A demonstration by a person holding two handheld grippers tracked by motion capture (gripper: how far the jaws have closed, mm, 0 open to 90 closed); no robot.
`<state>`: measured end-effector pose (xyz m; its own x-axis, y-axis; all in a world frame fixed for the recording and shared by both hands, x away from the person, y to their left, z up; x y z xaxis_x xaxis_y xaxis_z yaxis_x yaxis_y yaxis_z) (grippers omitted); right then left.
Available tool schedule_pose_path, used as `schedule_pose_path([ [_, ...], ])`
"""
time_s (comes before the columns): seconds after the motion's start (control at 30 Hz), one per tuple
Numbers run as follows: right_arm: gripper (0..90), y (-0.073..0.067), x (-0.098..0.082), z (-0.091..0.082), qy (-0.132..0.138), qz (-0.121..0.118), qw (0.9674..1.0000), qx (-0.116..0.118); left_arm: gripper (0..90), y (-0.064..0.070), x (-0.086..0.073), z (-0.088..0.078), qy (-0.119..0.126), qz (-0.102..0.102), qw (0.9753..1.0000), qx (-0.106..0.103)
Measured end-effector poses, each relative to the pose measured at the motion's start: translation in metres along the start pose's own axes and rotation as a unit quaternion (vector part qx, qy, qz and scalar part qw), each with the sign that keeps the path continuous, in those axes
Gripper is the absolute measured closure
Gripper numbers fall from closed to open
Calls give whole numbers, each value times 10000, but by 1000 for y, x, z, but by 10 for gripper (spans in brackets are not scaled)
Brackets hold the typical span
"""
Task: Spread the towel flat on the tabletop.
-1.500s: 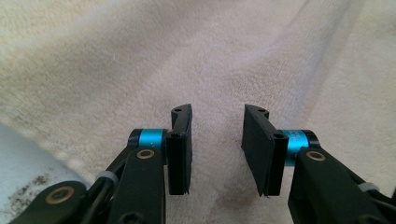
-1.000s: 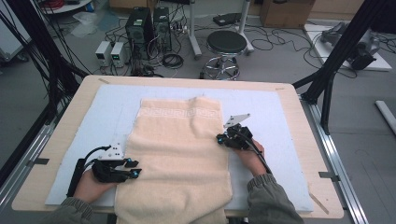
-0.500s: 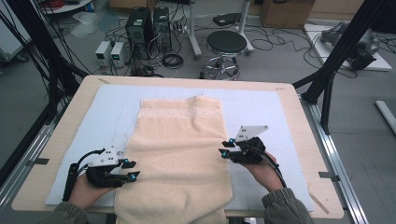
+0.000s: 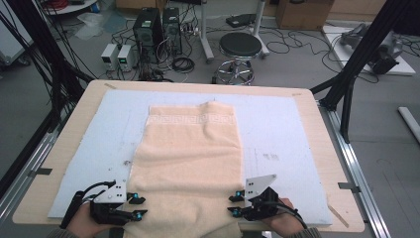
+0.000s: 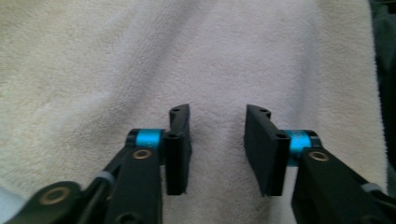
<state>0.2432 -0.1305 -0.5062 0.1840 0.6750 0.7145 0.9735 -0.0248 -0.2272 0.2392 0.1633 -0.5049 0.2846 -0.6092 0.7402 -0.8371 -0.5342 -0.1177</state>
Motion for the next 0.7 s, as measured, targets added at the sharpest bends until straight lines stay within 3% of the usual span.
schedule_pose_path([
  [0.1,850,0,1,-1,57,104,9999,86,846,-3,0,1,-66,-181,9997,-128],
  [0.23,856,-8,4,-3,17,10,9999,116,864,1,1,-3,-66,13,10000,-38],
  [0.47,846,-48,16,-19,207,-325,9991,184,867,13,11,-34,147,6,9997,-204],
  [0.57,754,-71,27,-25,410,-489,9966,527,823,19,16,-51,295,-4,9992,-277],
  [0.63,694,-69,35,-34,631,-509,9961,335,689,16,16,-53,320,-56,9994,-155],
  [0.7,682,-54,35,-39,600,-427,9973,30,667,13,15,-50,368,-145,9991,-133],
])
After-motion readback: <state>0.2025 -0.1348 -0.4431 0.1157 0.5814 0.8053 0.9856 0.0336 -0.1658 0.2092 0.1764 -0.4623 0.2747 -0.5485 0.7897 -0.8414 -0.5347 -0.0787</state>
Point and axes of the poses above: each handheld gripper's, and its own axes: z roughly forward along the jaws, x roughly out of its top, y roughly to its right, the point moved 10 cm from there along z, roughly forward along the jaws, and after that the axes turned 14 degrees about x, right-handed, at the moved point
